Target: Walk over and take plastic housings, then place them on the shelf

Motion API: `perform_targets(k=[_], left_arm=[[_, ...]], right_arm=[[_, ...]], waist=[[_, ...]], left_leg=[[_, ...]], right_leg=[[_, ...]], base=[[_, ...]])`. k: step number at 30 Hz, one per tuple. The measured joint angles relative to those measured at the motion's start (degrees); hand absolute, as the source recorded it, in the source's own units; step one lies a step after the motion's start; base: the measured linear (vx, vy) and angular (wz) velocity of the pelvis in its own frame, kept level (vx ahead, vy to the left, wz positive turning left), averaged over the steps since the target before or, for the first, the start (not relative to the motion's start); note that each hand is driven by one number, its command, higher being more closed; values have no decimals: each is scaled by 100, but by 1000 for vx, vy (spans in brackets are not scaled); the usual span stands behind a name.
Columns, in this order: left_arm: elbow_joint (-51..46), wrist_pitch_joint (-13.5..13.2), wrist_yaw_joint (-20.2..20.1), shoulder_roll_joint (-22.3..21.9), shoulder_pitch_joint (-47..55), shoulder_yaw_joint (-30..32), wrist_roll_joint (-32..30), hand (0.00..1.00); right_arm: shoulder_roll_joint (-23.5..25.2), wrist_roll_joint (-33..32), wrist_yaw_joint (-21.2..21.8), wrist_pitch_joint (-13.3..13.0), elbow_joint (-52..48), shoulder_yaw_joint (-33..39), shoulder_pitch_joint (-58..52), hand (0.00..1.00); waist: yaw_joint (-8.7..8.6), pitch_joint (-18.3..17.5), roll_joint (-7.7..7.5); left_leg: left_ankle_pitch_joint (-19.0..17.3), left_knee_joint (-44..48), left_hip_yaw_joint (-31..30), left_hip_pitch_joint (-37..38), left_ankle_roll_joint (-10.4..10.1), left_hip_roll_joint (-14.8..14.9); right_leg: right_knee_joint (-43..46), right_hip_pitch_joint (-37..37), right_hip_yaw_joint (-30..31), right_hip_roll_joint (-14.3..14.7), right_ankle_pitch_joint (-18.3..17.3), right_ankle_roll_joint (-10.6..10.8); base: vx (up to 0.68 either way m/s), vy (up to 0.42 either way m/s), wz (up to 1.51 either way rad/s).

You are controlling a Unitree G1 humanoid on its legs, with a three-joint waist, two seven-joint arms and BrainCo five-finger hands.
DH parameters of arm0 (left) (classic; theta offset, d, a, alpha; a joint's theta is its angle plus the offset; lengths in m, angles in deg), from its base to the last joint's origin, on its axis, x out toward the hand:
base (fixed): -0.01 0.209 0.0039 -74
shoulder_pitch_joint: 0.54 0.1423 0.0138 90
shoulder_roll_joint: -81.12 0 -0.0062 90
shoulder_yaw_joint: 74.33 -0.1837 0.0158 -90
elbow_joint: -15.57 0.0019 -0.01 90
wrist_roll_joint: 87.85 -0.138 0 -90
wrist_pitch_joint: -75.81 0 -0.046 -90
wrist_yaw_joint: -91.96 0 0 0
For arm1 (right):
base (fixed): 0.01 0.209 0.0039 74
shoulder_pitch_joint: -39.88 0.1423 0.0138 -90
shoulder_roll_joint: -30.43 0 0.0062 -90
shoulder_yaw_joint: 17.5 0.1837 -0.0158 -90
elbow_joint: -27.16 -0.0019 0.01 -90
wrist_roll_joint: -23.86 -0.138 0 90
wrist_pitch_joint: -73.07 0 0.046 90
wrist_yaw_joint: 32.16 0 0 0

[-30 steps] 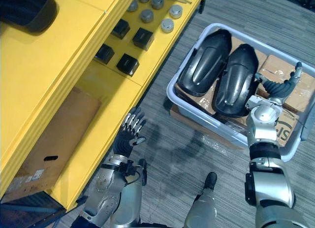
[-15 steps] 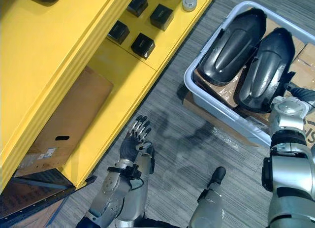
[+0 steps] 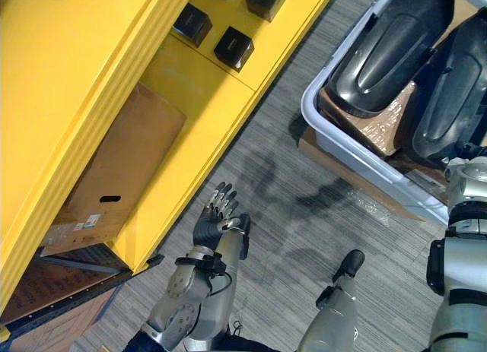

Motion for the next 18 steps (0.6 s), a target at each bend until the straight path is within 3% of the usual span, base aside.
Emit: perform_targets(k=[9,15,18], left_arm=[[74,-29,97,-4,0,17,-1,0],[36,-39,41,24,27,215,3,0],[-52,-47,-98,70,77,233,-6,0]], right_arm=[[-326,201,366,46,50,-426,105,100],[-251,402,586,256,46,-658,138,100],[-138,587,633,233,44,-655,105,100]], waist=[[-8,-28,57],[-14,-39,65],[-18,-88,46]], left_leg=[[122,-138,-22,-41,-29,20],[185,-228,-17,125,-26,30],[291,-382,-43,188,-39,32]], right_leg=[[-14,-90,-26,29,33,-29],[-68,62,-47,47,77,-72],[-105,113,-121,63,99,-108]], base=[[-28,-41,0],[-44,-27,2],[-54,-46,7]])
